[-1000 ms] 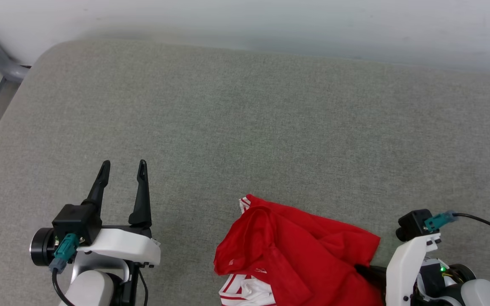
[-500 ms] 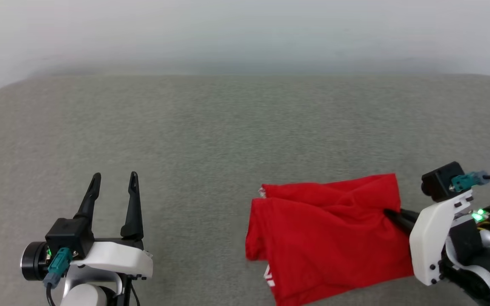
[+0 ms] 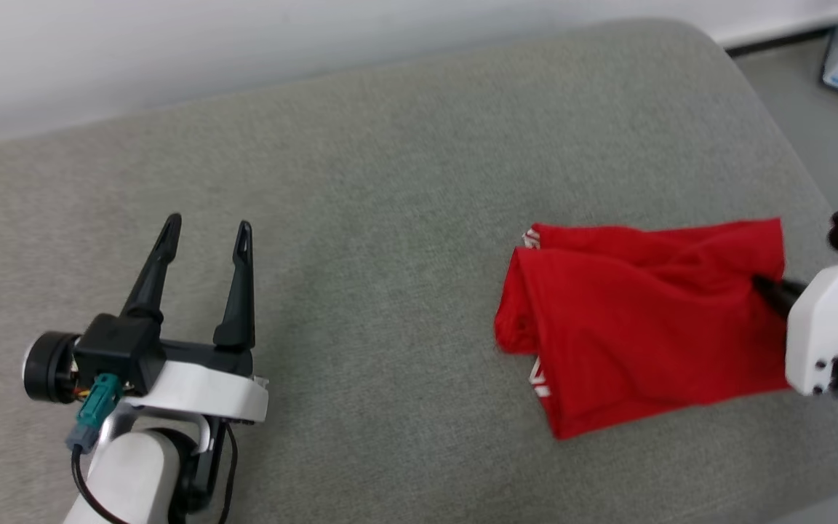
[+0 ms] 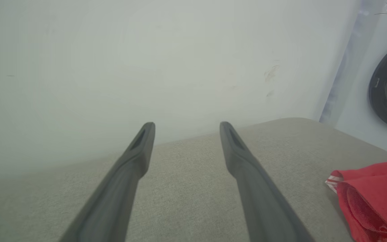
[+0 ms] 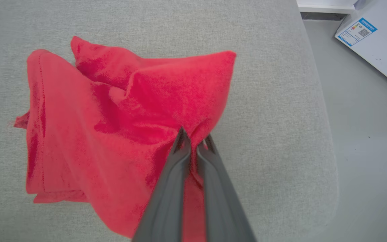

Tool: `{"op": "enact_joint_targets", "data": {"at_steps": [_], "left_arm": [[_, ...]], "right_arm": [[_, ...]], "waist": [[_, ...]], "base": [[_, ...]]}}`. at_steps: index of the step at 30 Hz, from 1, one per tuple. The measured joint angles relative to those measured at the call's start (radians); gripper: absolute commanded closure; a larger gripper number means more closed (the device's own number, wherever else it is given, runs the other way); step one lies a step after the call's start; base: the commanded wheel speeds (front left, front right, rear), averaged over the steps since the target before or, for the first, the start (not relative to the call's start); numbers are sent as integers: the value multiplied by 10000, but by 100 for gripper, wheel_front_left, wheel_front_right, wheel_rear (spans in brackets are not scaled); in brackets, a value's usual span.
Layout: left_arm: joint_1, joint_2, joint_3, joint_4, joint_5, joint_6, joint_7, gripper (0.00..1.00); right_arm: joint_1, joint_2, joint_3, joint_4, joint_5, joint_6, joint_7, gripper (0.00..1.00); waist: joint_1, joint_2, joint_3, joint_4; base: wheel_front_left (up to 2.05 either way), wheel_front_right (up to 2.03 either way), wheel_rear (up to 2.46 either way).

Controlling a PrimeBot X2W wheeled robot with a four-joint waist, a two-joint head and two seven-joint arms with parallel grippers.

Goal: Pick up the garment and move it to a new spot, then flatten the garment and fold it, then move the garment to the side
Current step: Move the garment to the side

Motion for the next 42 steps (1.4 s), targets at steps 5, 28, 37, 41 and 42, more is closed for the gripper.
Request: {"op": "enact_joint_targets", "data": {"at_steps": [5, 28, 37, 41, 42], "left_arm": [[-589, 307, -167, -420, 259, -119, 378, 0], [-2770, 809, -838, -1624, 995, -552, 1162, 0], [-2243, 602, -821, -1028, 686, -384, 683, 0], [-1772, 416, -857, -637, 479, -257, 479, 0], [-1635, 353, -853, -529, 420, -236, 416, 0]], "right_arm": [[-1136, -79, -535, 1197, -63, 0, -930, 100], [-4221, -244, -3864, 5647, -1712, 0, -4234, 0], [-4179, -157, -4520, 5822, -2846, 0, -6119, 0], [-3585, 201, -4596, 5231, -3156, 0, -6863, 0], [-3357, 349, -4612, 5079, -3275, 0, -6982, 0]], "waist": [[0, 0, 1032, -466], [2, 0, 4494, -89], [1, 0, 3585, 135], [0, 0, 2894, 269], [0, 0, 2706, 310]], "base": [[0, 0, 0], [0, 0, 0], [0, 0, 0], [0, 0, 0], [0, 0, 0]]}}
